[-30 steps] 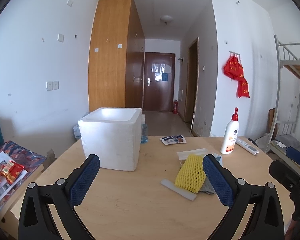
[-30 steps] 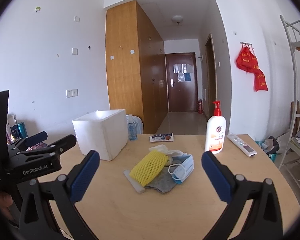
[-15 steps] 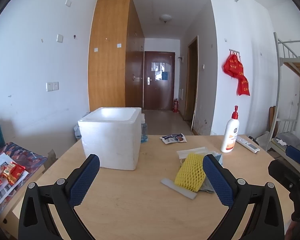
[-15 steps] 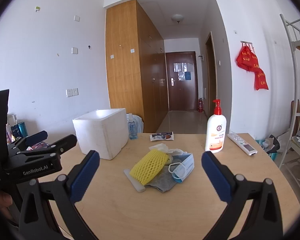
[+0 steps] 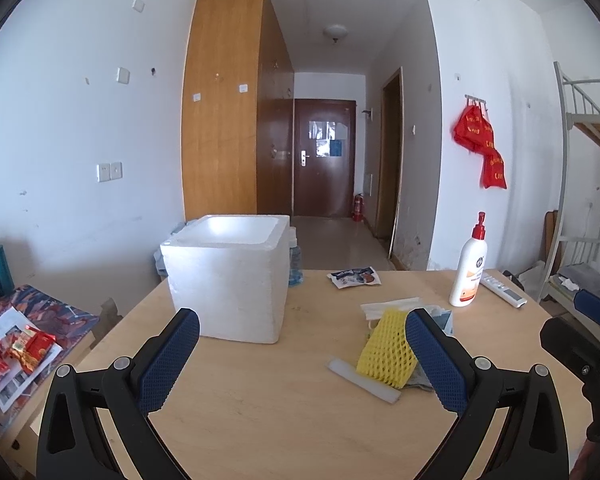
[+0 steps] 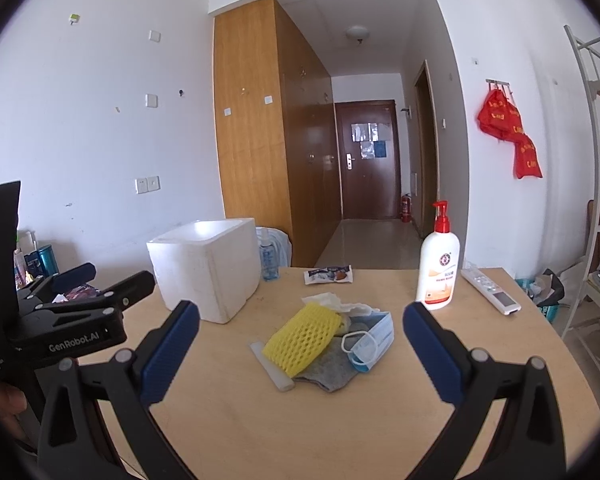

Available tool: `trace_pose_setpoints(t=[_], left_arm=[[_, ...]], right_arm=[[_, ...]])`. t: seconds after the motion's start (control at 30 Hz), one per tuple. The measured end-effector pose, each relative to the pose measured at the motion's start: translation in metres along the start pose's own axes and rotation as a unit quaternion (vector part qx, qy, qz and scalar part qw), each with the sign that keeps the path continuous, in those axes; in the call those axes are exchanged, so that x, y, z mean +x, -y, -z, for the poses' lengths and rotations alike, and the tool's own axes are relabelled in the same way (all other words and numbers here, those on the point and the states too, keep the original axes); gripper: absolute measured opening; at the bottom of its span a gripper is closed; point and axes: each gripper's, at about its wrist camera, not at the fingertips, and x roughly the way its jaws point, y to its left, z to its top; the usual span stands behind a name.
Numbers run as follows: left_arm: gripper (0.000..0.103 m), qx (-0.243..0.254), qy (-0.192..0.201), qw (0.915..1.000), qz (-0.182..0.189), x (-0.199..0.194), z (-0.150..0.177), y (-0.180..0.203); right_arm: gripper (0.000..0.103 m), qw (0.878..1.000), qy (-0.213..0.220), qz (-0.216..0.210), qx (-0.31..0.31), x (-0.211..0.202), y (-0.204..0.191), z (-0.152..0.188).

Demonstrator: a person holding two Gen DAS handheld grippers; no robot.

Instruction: Organize soft objects

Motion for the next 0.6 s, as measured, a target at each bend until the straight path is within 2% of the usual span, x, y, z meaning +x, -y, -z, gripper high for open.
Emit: trace_pose_setpoints(t=[0.6], left_arm=[[0.103,0.006,-0.009,0.9999,-0.012,0.026,-0.023,-0.004]], right_arm=[[0.103,1.0,-0.017,-0.003,-0.006,0.031,-0.003,-0.021]])
